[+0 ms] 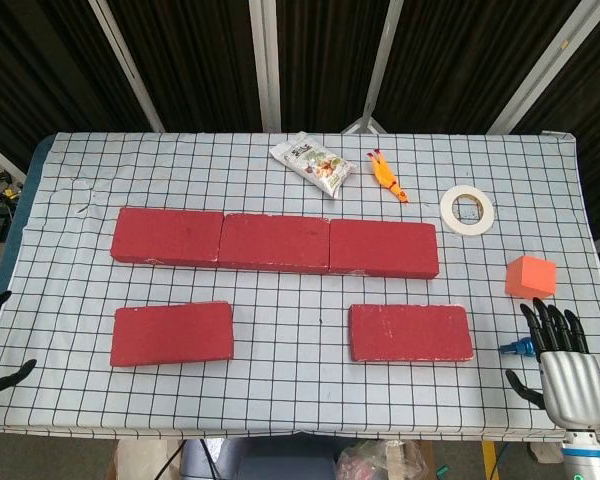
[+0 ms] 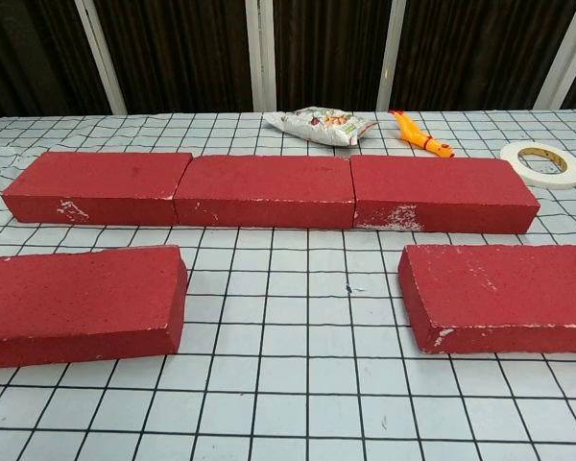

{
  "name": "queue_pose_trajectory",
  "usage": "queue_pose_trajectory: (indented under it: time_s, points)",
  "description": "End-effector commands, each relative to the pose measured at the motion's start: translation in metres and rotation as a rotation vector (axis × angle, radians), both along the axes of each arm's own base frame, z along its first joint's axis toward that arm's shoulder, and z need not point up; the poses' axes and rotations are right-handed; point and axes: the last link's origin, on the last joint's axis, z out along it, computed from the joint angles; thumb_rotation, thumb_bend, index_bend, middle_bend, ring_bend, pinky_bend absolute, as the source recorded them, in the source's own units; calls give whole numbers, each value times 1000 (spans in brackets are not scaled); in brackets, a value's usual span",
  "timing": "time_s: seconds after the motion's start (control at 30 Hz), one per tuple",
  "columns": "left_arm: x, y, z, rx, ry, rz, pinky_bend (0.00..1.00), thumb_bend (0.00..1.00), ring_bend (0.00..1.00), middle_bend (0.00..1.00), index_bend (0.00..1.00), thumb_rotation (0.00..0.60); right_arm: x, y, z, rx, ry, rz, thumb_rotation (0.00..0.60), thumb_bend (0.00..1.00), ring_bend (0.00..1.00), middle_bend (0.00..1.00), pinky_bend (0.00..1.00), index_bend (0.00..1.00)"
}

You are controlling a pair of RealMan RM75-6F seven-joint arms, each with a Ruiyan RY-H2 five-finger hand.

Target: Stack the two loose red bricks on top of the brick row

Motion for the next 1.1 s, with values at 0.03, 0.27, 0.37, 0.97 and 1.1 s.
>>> queue_pose_trajectory:
  time_s: [0.03, 0.27, 0.37, 0.97, 1.1]
  points:
    - [0, 0, 0, -2, 2, 0, 76, 0, 0, 16, 135, 600, 0, 0, 0, -1, -4, -3, 600, 236, 0, 0, 0, 49]
    - [1, 0, -1, 2, 6, -1, 76, 0, 0, 16, 135, 600, 1, 1, 1, 3, -10, -7, 600, 236, 0, 0, 0, 49]
    - [2, 0, -2, 1, 5, -4, 76, 0, 0, 16, 135, 600, 2, 3, 1, 13, -22, -7, 600, 236, 0, 0, 0, 49]
    - [2, -1, -2, 3, 0, 4, 75, 0, 0, 19, 136, 600, 15, -2, -21, 152, -27, -22, 600, 194, 0, 0, 0, 31]
    - [1, 0, -2, 1, 3, 9, 76, 0, 0, 18, 136, 600, 28, -13, -27, 210, -7, -31, 600, 189, 0, 0, 0, 2]
